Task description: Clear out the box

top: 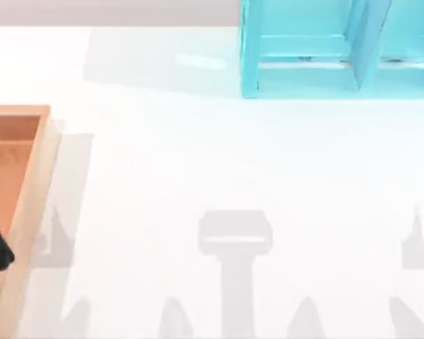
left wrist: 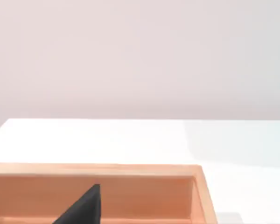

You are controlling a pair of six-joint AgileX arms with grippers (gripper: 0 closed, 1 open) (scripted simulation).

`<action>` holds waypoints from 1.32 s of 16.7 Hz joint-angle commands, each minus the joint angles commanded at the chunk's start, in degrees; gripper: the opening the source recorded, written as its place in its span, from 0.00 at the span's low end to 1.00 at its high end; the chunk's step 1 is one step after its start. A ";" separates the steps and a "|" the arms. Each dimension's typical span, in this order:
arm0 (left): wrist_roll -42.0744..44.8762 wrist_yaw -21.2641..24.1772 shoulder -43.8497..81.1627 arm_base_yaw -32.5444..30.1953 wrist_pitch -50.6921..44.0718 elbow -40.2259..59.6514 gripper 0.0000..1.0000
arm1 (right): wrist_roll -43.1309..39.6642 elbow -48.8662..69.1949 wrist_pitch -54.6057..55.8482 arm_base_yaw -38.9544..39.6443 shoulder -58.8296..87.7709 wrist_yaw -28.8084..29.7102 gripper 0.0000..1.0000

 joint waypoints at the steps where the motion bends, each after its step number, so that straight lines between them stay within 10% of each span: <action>1: 0.00 0.00 0.00 0.00 0.00 0.00 1.00 | 0.00 0.00 0.00 0.00 0.00 0.00 1.00; 8: 5.21 -0.09 12.93 3.79 -12.32 11.48 1.00 | 0.00 0.00 0.00 0.00 0.00 0.00 1.00; 22: 22.64 -0.38 85.88 19.97 -62.72 65.15 1.00 | 0.00 0.00 0.00 0.00 0.00 0.00 1.00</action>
